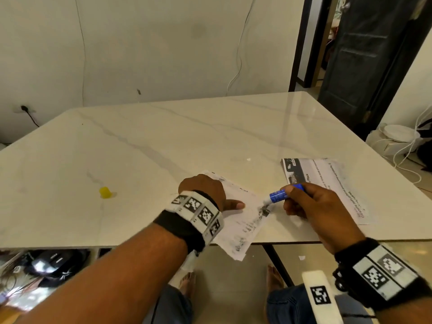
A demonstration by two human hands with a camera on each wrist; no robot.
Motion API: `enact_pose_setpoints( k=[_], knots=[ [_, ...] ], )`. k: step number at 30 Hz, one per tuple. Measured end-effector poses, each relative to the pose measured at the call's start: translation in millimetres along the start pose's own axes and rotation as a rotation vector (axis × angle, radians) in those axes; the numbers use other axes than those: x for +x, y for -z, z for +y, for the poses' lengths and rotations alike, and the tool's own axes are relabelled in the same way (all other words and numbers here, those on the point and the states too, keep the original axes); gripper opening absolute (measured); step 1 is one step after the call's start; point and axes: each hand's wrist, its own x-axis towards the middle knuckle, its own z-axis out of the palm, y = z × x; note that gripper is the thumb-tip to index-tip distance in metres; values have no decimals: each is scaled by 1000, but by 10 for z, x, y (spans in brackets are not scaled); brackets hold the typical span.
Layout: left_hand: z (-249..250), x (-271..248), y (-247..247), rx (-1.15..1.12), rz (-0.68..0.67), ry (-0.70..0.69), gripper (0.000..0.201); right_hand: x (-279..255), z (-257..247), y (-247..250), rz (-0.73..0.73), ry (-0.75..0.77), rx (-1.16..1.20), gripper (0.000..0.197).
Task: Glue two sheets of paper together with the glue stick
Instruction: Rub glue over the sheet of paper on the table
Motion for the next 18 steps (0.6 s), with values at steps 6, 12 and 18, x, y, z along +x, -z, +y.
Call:
enact_pose_setpoints(
  k=[6, 12, 18],
  knots=[
    [-286, 28, 165, 61, 19, -70, 74, -14, 155, 40, 47, 66, 35, 20],
    [-263, -24, -66, 0, -190, -551, 80, -15, 202, 44, 38, 95, 32, 17],
    [-260, -70, -244, -20, -110, -394, 82, -12, 35, 49, -44, 85, -44, 19]
  ],
)
